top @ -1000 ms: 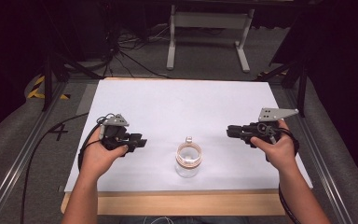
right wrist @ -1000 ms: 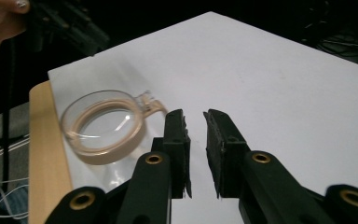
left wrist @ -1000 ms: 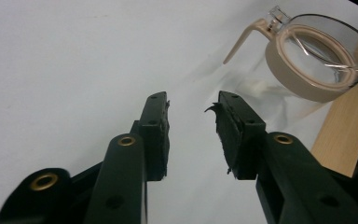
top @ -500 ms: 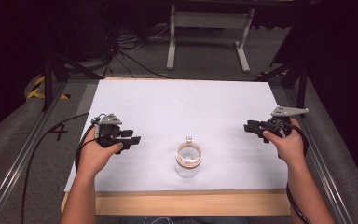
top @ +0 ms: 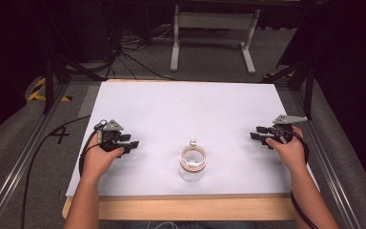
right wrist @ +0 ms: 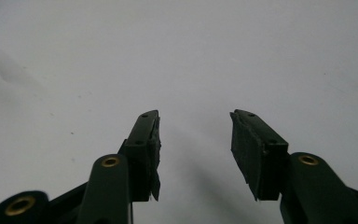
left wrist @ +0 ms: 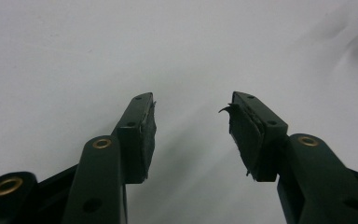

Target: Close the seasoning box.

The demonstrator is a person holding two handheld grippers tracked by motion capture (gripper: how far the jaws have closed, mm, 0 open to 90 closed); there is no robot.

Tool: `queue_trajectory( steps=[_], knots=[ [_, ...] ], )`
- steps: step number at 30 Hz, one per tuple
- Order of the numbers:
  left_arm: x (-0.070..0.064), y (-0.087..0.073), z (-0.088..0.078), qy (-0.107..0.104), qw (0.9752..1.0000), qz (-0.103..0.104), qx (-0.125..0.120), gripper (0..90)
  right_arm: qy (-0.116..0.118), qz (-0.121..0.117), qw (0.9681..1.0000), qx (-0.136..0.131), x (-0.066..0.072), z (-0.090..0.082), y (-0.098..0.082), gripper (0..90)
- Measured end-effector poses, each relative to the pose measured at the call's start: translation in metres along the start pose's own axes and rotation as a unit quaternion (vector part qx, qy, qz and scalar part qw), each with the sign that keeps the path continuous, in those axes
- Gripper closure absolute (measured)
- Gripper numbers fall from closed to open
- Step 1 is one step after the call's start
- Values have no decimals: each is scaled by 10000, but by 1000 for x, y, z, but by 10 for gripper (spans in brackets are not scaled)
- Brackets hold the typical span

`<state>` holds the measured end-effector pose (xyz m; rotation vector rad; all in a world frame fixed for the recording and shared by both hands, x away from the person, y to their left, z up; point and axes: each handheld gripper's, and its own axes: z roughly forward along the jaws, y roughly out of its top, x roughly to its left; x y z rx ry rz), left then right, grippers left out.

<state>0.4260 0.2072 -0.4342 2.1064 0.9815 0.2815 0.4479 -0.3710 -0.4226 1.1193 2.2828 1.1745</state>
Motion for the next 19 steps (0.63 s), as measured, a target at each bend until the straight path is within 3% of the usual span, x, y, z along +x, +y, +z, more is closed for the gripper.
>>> queue_trajectory(
  steps=[5, 11, 19],
  knots=[
    [0, -5, 8, -156, 9999, -45, 19, 503, -65, -64, 9999, 98, -3, 7, -7, 504],
    [-1, -5, 9, -163, 9998, -118, 91, 478, -101, -103, 9998, 157, -2, 11, -10, 483],
    [-5, 1, 5, -237, 9992, -304, 57, 458, 21, -38, 10000, 8, 2, 8, -5, 461]
  ],
)
